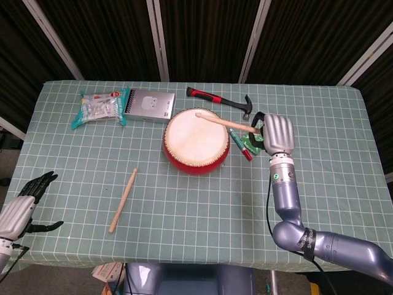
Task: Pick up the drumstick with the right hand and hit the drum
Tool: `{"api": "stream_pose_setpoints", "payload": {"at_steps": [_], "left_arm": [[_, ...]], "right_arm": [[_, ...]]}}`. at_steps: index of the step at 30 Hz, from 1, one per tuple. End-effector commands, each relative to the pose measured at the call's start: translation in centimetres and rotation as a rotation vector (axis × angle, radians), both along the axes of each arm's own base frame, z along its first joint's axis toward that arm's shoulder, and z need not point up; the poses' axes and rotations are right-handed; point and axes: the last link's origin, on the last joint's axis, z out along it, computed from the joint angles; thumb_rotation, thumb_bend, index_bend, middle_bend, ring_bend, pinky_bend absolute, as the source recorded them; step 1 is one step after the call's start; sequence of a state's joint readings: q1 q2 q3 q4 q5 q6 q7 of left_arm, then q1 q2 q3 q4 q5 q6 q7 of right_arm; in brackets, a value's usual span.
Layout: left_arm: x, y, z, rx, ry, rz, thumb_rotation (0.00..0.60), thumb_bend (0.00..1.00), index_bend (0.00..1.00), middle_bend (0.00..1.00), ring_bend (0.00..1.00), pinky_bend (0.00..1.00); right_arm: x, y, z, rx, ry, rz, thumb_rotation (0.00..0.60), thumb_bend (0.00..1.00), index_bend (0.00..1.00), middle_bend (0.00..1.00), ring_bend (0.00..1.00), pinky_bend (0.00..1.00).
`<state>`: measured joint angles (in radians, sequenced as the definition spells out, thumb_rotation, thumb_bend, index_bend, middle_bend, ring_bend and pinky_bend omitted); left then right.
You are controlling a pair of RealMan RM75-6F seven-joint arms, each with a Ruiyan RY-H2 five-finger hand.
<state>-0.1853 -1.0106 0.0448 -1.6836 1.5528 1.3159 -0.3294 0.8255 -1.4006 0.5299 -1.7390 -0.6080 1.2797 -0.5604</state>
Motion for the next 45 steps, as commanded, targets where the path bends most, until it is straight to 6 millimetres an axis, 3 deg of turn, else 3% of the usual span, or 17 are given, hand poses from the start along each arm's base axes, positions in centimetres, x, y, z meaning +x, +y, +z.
{"api": "stream_pose_setpoints", "payload": {"at_steps": [1, 7, 12, 15, 17, 20, 22, 25, 35, 41, 45], "left_arm": [[0.0, 0.0, 0.0, -0.001, -0.001, -0.001, 0.600, 0.00, 0.00, 0.00, 0.00, 0.01], [0.0, -0.1, 0.0, -0.001, 0.000, 0.000, 0.600, 0.00, 0.00, 0.00, 0.00, 0.01], [-0.1, 0.0, 0.0, -0.003, 0.000, 0.001, 0.600, 0.00, 0.00, 0.00, 0.00, 0.01], [-0.1, 0.0, 0.0, -0.002, -0.002, 0.005, 0.600, 0.00, 0.00, 0.00, 0.00, 0.01], [-0.1, 0.0, 0.0, -0.001, -0.003, 0.007, 0.600, 0.00, 0.00, 0.00, 0.00, 0.01], [-0.1, 0.0, 0.1, -0.002, -0.003, 0.007, 0.600, 0.00, 0.00, 0.00, 0.00, 0.01], [-0.1, -0.1, 0.1, -0.001, -0.005, 0.009, 0.600, 0.00, 0.00, 0.00, 0.00, 0.01], [-0.1, -0.1, 0.1, -0.002, -0.009, 0.013, 0.600, 0.00, 0.00, 0.00, 0.00, 0.01], [0.0, -0.2, 0.0, -0.010, -0.010, 0.019, 0.600, 0.00, 0.00, 0.00, 0.00, 0.01], [-0.1, -0.2, 0.0, -0.014, -0.016, 0.027, 0.600, 0.00, 0.00, 0.00, 0.00, 0.01], [-0.1, -0.2, 0.0, -0.016, -0.016, 0.028, 0.600, 0.00, 0.00, 0.00, 0.00, 0.01]], "right_arm": [[1.2, 0.1, 3.3, -0.127, -0.215, 0.074, 0.600, 0.43, 1.00, 1.00, 1.00, 1.00], [-0.1, 0.1, 1.3, -0.071, -0.140, 0.044, 0.600, 0.44, 1.00, 1.00, 1.00, 1.00], [-0.8, 0.0, -2.8, 0.023, -0.033, 0.015, 0.600, 0.44, 1.00, 1.00, 1.00, 1.00], [-1.2, 0.1, -5.8, 0.082, 0.159, 0.036, 0.600, 0.44, 1.00, 1.00, 1.00, 1.00], [-1.8, 0.4, -7.8, 0.103, 0.412, 0.096, 0.600, 0.44, 1.00, 1.00, 1.00, 1.00], [-2.6, 1.0, -9.6, 0.091, 0.719, 0.194, 0.600, 0.44, 1.00, 1.00, 1.00, 1.00], [-2.7, 1.3, -9.9, 0.073, 0.791, 0.229, 0.600, 0.44, 1.00, 1.00, 1.00, 1.00], [-2.6, 1.3, -9.1, 0.057, 0.677, 0.173, 0.600, 0.44, 1.00, 1.00, 1.00, 1.00], [-0.8, 1.1, -2.9, -0.049, 0.260, 0.049, 0.600, 0.44, 1.00, 1.00, 1.00, 1.00], [-0.1, 1.2, 0.6, -0.125, 0.144, 0.054, 0.600, 0.44, 1.00, 1.00, 1.00, 1.00], [0.1, 1.2, 1.7, -0.145, 0.098, 0.057, 0.600, 0.44, 1.00, 1.00, 1.00, 1.00]]}}
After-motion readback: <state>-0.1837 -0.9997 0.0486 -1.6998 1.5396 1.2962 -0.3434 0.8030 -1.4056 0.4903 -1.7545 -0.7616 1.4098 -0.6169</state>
